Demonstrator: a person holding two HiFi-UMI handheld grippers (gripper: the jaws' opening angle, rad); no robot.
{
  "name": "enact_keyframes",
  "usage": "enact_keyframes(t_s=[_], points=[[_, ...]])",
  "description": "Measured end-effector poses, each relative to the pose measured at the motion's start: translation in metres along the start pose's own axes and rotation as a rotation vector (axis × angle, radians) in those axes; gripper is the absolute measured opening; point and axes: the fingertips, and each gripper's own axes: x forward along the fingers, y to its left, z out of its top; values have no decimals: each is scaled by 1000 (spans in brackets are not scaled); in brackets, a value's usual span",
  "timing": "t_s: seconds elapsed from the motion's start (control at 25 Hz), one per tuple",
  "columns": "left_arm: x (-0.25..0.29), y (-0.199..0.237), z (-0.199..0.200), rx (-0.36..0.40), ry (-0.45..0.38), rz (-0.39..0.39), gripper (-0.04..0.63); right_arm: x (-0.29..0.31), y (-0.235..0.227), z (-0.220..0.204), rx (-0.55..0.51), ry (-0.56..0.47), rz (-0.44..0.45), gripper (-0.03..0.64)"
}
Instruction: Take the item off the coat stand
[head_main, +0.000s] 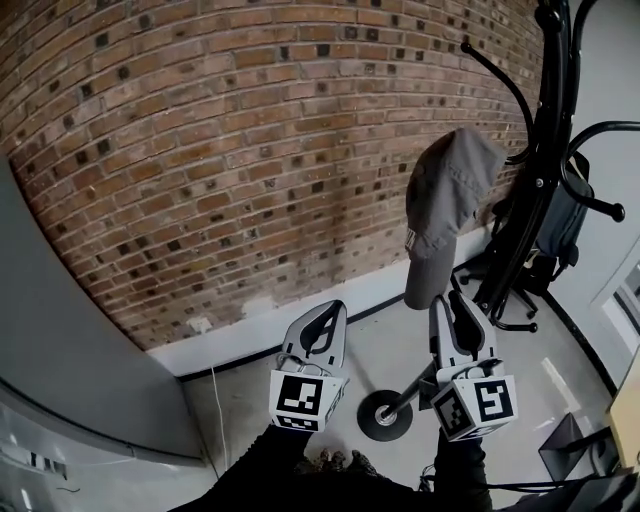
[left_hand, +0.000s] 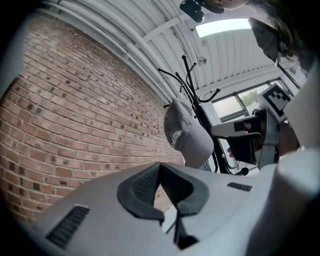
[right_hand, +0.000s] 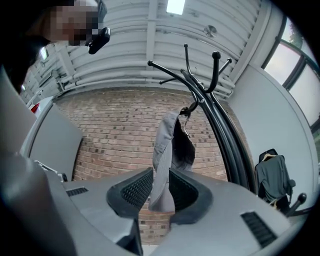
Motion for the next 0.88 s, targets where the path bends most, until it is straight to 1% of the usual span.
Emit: enact_keyframes(t_s=[0.2,0.28,0.52,0.64,0.88], points=[[11,7,-5,-6,6,-25,8,14,-7,-7,9,11,-30,169],[15,10,-6,-5,6,-33,8,19,-6,-10,8,20,-24,189],[23,14,-8,-2,7,-59,8,31,1,-15,-17,79,1,192],[26,15,-6,-4,-4,-71,8,37,2,-10,-12,71,10,192],[28,14,-3,-4,-4,-86,8,46,4,-14,-1,95,20,192]])
